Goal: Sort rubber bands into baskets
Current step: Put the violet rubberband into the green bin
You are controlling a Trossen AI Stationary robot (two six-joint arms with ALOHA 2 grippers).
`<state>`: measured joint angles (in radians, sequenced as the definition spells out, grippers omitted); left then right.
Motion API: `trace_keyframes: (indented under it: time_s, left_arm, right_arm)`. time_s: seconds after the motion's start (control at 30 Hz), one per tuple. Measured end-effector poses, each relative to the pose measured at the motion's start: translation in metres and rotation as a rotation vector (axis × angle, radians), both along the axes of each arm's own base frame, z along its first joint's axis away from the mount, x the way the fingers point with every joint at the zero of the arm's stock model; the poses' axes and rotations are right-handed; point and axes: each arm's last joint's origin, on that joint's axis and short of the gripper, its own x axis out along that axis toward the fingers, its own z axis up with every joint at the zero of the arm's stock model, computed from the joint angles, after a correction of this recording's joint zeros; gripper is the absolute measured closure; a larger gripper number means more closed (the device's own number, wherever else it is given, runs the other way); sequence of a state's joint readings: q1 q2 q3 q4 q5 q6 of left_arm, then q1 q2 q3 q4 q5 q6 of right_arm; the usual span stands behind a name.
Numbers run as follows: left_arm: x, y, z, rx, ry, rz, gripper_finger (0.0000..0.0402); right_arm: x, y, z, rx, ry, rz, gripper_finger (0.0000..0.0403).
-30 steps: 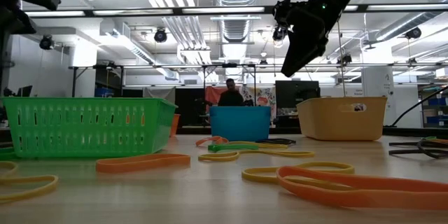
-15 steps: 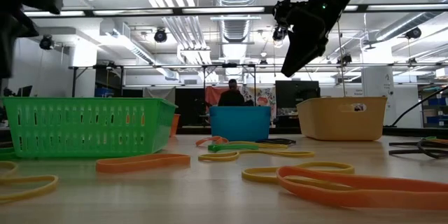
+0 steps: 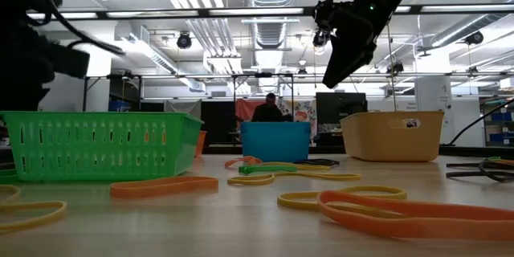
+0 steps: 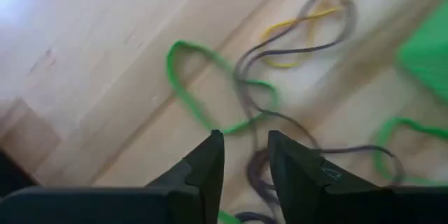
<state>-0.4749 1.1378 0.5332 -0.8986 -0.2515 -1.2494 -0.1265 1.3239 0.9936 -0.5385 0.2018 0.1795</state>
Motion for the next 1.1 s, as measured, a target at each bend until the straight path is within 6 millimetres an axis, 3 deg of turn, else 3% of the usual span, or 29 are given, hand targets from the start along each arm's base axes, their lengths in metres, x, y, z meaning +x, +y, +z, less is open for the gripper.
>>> trace_keyframes:
  time_s: [0.33,0.67,0.77,0.93,1.1]
  left_arm:
    - [0.004,-0.001,-0.016,-0.080,-0.081,0.008,0.0294]
    - [0.002,0.000,-0.024,-0.052,-0.039,0.024,0.0296]
    - [0.003,0.000,-0.027,-0.042,-0.026,0.016,0.0314]
    - [0.006,-0.001,-0.025,-0.035,-0.019,-0.022,0.0390]
    - [0.008,-0.003,-0.008,-0.014,0.021,-0.051,0.0400]
  right_arm:
    - [0.000,0.000,0.000,0.000,0.000,0.000,0.0225]
    - [0.000,0.000,0.000,0.001,0.000,-0.001,0.0225]
    - [0.000,0.000,0.000,0.001,0.000,-0.001,0.0225]
    - [0.000,0.000,0.000,0.001,0.001,-0.001,0.0225]
    - [0.000,0.000,0.000,0.001,0.002,-0.001,0.0225]
